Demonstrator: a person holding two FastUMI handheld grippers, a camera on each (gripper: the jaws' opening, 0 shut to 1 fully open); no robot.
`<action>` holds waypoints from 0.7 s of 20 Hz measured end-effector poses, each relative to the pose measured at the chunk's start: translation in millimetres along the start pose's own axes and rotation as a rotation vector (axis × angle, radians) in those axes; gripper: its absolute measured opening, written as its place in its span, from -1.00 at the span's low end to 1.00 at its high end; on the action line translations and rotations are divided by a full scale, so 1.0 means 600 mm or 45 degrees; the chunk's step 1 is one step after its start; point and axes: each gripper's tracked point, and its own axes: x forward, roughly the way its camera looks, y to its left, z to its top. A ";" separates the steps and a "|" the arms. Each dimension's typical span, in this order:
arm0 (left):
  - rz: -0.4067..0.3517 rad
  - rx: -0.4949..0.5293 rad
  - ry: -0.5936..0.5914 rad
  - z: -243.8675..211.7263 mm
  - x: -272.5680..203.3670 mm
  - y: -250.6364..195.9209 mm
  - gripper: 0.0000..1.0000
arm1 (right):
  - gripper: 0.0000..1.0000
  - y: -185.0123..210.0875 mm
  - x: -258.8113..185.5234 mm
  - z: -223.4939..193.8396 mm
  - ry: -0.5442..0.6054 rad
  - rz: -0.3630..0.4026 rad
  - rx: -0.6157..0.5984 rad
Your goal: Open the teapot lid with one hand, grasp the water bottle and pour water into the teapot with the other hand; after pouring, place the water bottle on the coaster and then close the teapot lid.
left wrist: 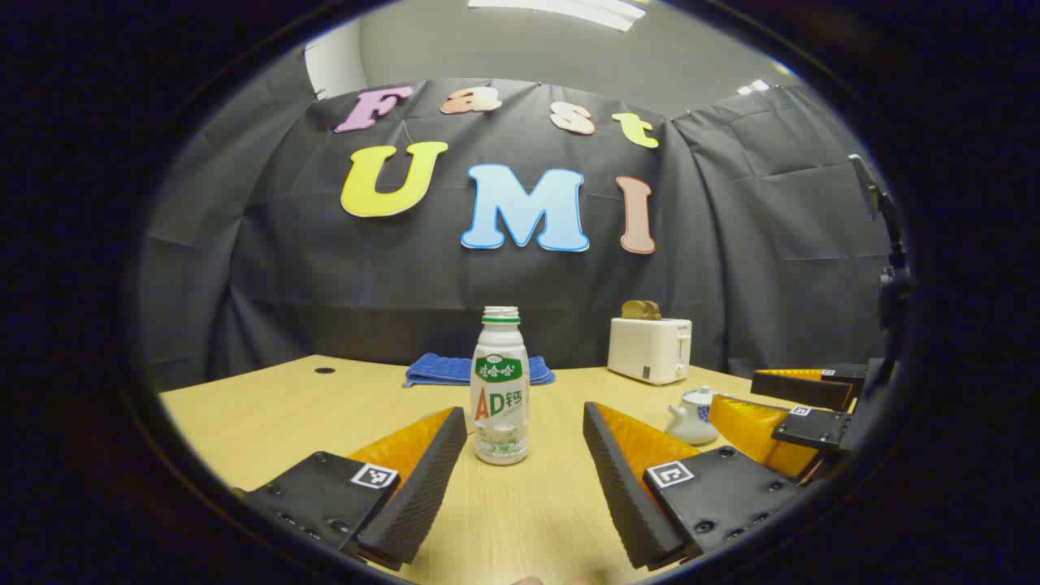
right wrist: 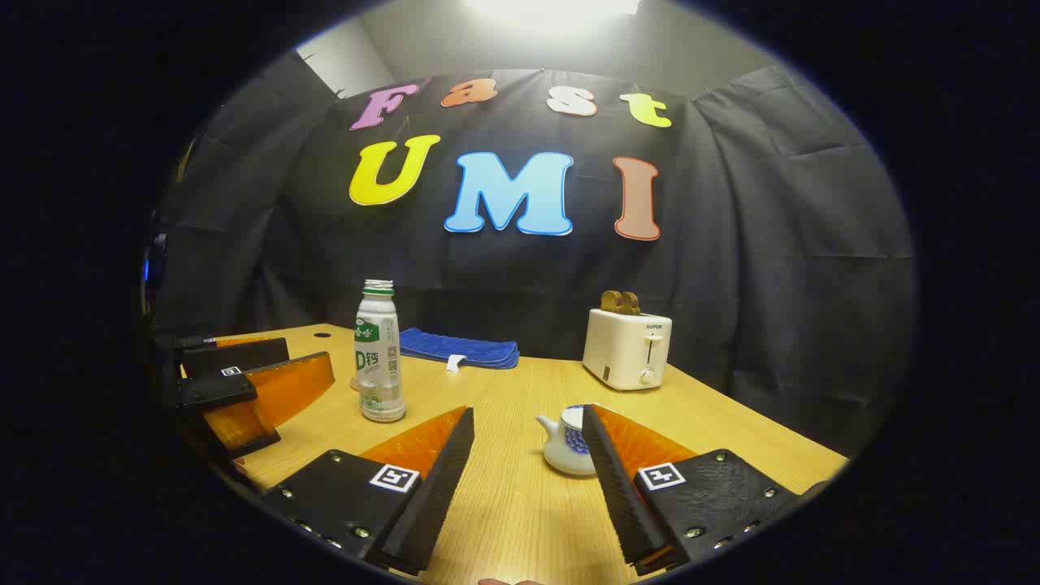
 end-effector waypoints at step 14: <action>-0.033 -0.041 0.109 -0.028 0.069 0.013 0.96 | 0.66 -0.068 0.078 -0.002 0.064 -0.083 0.134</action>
